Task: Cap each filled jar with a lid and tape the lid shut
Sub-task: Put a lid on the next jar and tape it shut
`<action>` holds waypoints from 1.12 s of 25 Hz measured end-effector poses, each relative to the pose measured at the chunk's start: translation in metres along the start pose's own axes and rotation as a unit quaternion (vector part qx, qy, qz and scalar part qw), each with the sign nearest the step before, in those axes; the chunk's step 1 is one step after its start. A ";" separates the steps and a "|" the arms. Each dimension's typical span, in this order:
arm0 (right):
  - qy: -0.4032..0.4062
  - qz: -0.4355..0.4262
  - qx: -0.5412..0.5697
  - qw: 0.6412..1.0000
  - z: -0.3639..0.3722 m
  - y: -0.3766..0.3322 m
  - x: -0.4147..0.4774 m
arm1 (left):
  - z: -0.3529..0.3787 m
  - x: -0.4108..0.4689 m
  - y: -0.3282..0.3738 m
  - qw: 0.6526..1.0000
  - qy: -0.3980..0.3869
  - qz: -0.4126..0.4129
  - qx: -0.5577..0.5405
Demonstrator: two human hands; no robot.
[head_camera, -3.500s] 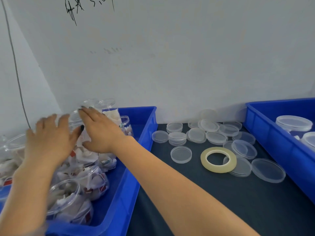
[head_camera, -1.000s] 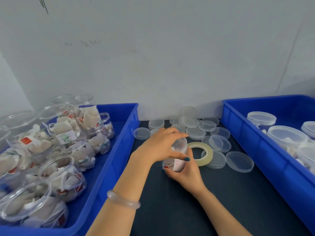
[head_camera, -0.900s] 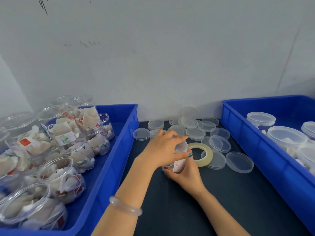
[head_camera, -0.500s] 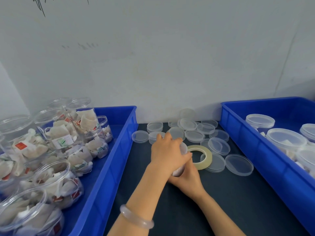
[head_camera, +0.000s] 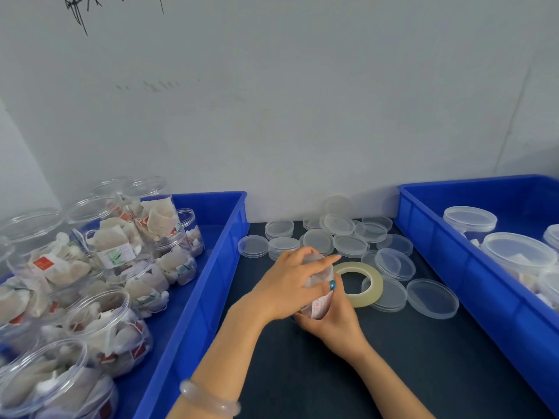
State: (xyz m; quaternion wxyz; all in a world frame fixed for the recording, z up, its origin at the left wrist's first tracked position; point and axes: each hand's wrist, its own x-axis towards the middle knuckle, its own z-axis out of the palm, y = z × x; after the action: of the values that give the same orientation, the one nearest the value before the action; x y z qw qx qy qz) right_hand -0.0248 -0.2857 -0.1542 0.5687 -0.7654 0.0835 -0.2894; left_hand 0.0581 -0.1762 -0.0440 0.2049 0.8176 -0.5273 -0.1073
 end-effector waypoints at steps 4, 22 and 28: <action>0.031 -0.001 -0.072 0.997 0.009 -0.007 -0.006 | 0.019 0.000 0.021 0.981 0.064 -0.103 0.151; -0.163 0.084 0.101 0.978 -0.031 -0.025 -0.011 | 0.003 -0.006 -0.009 0.967 0.006 0.021 -0.254; -0.194 0.111 0.106 0.969 -0.034 -0.026 -0.010 | 0.003 -0.009 -0.003 0.981 0.026 0.045 -0.185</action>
State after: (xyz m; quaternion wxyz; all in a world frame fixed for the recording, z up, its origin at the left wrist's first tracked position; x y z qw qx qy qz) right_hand -0.0567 -0.3001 -0.1281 0.6802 -0.7285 0.0251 -0.0779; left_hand 0.0551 -0.1677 -0.0483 0.3710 0.7436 -0.5287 -0.1730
